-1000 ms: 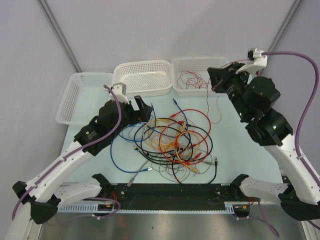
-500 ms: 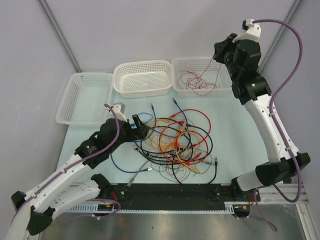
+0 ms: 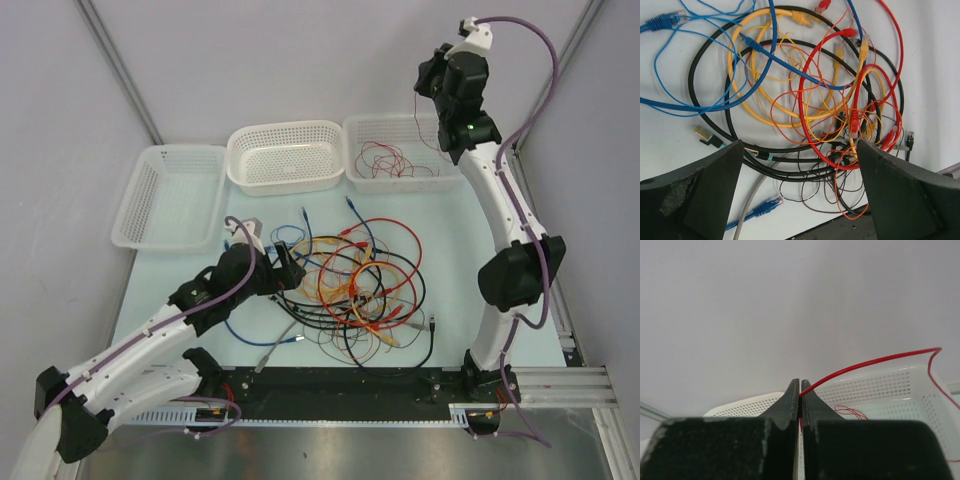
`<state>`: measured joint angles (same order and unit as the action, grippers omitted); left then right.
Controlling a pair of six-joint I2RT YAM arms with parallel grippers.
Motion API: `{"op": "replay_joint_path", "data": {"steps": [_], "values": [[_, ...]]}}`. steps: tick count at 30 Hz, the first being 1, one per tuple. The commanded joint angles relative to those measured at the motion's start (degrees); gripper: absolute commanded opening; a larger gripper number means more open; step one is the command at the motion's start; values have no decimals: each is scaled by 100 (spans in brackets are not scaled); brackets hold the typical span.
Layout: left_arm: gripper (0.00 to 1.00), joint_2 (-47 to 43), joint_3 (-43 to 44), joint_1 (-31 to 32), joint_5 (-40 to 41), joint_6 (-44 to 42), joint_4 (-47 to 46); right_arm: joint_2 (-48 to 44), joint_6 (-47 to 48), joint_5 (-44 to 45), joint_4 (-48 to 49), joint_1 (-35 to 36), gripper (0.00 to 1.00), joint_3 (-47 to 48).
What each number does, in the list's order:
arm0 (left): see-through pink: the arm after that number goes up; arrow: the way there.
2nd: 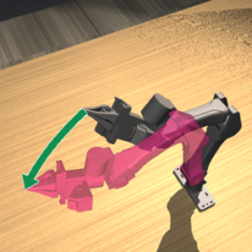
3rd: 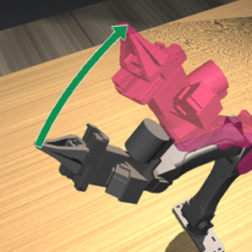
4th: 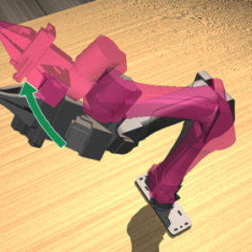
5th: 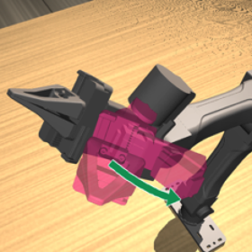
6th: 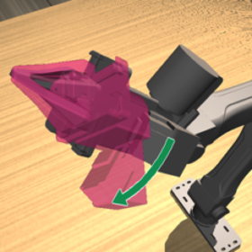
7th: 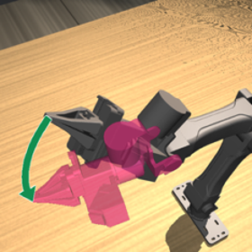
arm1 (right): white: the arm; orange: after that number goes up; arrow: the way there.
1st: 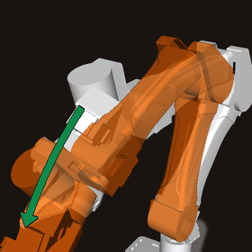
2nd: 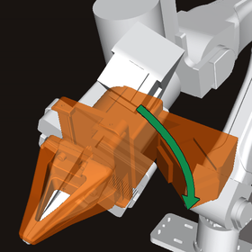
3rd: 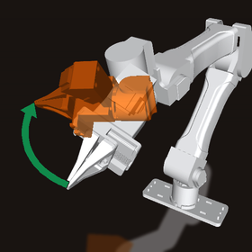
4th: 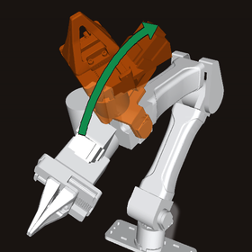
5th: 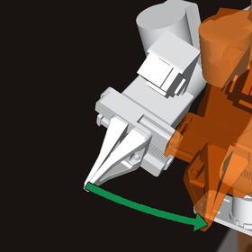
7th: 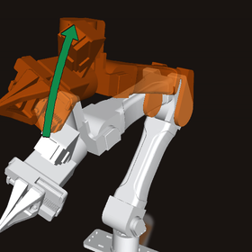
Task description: Untangle the cables
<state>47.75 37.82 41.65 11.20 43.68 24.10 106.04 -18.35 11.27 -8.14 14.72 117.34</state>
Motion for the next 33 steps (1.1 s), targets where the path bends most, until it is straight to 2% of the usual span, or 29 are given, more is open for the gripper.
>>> {"op": "replay_joint_path", "data": {"steps": [1,7,8,9,10,11,15,18,21,24,25,27,29,33], "values": [[99,305,41,-25,-241,150,-458,601,-222,-256,278,-206,0,421],[100,797,111,-25,-329,70,-617,1322,-503,-502,234,-347,0,755],[100,893,129,-34,-347,62,-643,1384,-555,-546,138,-364,9,764],[100,938,146,-34,-364,70,-643,1471,-608,-703,24,-373,35,886],[100,973,181,-25,-399,70,-643,1594,-730,-696,-142,-373,84,948],[99,1017,199,-34,-417,70,-643,1621,-827,-679,-422,-373,99,975],[100,965,278,-25,-452,79,-626,1429,-995,-731,-785,-303,100,774],[99,798,322,-25,-408,53,-582,745,-987,-652,-689,-119,100,265],[100,666,348,-25,-373,70,-555,-204,-951,-477,-434,109,100,-893],[99,482,287,-25,-399,149,-546,-1267,-1205,-301,-162,259,100,-2615],[99,386,235,-16,-426,184,-573,-1540,-1293,-335,39,285,100,-3629],[99,315,69,-8,-496,237,-625,-2023,-1566,-309,-3,399,100,-4357],[98,262,-81,10,-557,264,-809,-2113,-1715,-266,-283,470,100,-5103],[98,428,-389,19,-908,483,-1021,-2175,-1839,-81,-434,550,95,-5897]]}}
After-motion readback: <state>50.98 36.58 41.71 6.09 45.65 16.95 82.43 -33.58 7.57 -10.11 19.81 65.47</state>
